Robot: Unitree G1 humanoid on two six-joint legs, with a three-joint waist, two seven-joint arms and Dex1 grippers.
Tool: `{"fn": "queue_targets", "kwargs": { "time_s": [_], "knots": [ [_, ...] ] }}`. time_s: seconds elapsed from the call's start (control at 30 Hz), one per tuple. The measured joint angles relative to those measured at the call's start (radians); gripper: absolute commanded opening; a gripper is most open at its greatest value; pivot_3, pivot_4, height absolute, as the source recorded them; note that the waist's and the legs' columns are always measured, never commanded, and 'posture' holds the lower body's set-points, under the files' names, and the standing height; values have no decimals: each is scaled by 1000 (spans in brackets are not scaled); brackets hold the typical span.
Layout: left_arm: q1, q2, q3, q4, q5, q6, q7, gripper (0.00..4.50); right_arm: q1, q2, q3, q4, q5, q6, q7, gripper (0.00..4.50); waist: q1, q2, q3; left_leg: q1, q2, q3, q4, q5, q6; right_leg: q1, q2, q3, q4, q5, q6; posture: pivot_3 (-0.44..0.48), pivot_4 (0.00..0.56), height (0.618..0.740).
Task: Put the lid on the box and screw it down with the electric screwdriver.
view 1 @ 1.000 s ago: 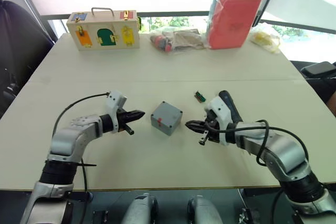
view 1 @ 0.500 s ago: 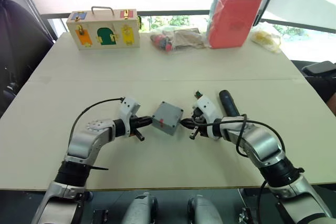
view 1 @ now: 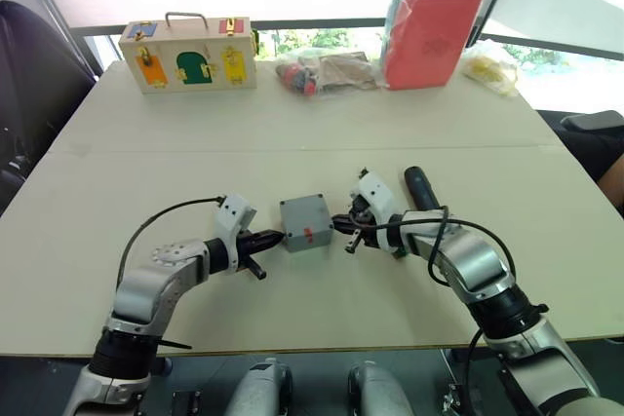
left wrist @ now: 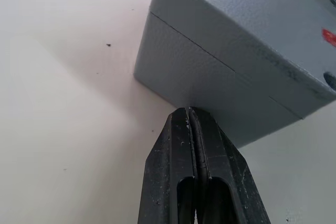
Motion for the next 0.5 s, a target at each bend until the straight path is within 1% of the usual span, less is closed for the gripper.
{"fn": "queue_targets", "kwargs": {
  "time_s": [0.5],
  "knots": [
    [-4,14,55,-6,-5,13,24,0,0,25,5,-52,3,49,15,70,0,0,0,0,0,0,0,0,0,0,1,0,0,0,0,0,150,740]
  ]
}}
